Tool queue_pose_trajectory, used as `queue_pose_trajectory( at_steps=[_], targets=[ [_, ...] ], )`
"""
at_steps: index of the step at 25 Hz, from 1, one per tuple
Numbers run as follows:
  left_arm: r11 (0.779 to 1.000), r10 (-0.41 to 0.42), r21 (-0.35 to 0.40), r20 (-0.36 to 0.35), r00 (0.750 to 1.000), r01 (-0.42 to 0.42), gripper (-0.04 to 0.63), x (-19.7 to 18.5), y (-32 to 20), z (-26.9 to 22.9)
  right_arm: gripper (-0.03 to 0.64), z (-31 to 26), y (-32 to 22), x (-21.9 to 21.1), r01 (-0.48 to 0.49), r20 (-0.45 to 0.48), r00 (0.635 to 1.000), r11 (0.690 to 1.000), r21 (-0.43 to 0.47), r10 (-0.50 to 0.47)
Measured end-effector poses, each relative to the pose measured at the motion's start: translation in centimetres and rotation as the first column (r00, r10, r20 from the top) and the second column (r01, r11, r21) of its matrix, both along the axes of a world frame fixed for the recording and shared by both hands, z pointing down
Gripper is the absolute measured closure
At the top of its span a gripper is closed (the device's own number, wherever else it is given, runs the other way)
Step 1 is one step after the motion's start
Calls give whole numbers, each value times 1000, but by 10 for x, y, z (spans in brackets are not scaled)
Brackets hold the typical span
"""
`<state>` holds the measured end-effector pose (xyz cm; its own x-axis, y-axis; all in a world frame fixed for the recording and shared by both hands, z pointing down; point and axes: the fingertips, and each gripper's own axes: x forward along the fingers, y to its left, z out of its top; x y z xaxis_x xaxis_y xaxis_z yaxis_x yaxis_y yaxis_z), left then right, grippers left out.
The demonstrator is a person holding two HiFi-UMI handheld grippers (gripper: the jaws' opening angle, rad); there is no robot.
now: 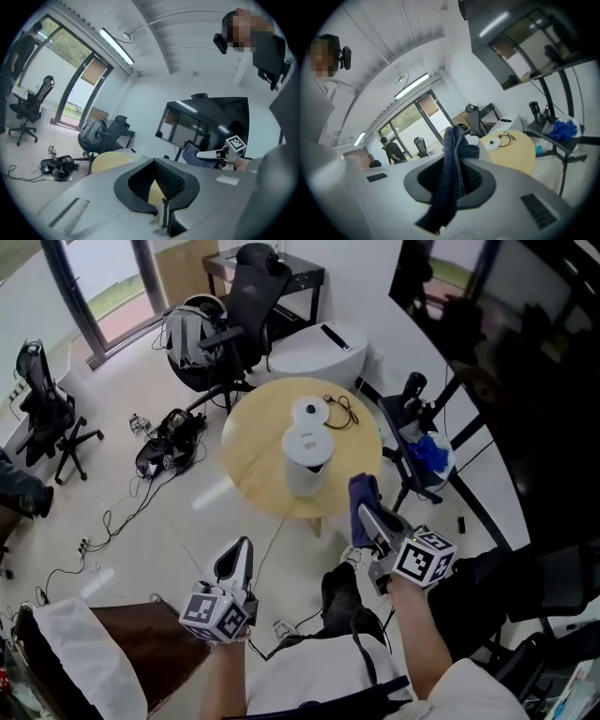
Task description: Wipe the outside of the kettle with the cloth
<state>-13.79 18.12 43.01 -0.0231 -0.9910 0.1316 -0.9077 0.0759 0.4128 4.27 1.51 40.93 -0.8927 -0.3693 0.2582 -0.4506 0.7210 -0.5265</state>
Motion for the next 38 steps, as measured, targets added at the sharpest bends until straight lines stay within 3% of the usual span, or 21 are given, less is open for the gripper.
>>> queue_pose_trajectory(
  at_steps=[3, 7, 17, 24, 31, 38],
  targets=[
    [998, -5, -62, 26, 1000, 6, 595, 7, 26, 14, 551, -7, 55, 2, -19, 18, 1000, 1000, -15, 20],
    [996, -33, -85, 26, 999, 35, 595, 22, 43, 20, 551, -10, 102, 7, 4, -49, 999, 999, 43, -2],
    [990, -12, -139, 65, 998, 21, 595, 120, 41, 22, 551, -1, 139, 77, 35, -104, 994, 996, 85, -26],
    [981, -14, -189, 169, 985, 46, 595, 178, 55, 8, 552, 22, 155, 137, 55, -80, 995, 998, 43, -52],
    [977, -43, -196, 190, 981, 81, 595, 208, 75, 1, 552, 37, 175, 155, 96, -88, 992, 995, 39, -92],
    [983, -37, -171, 195, 980, 71, 595, 198, 88, -11, 552, 19, 189, 139, 82, -59, 995, 993, 82, -77]
  ],
)
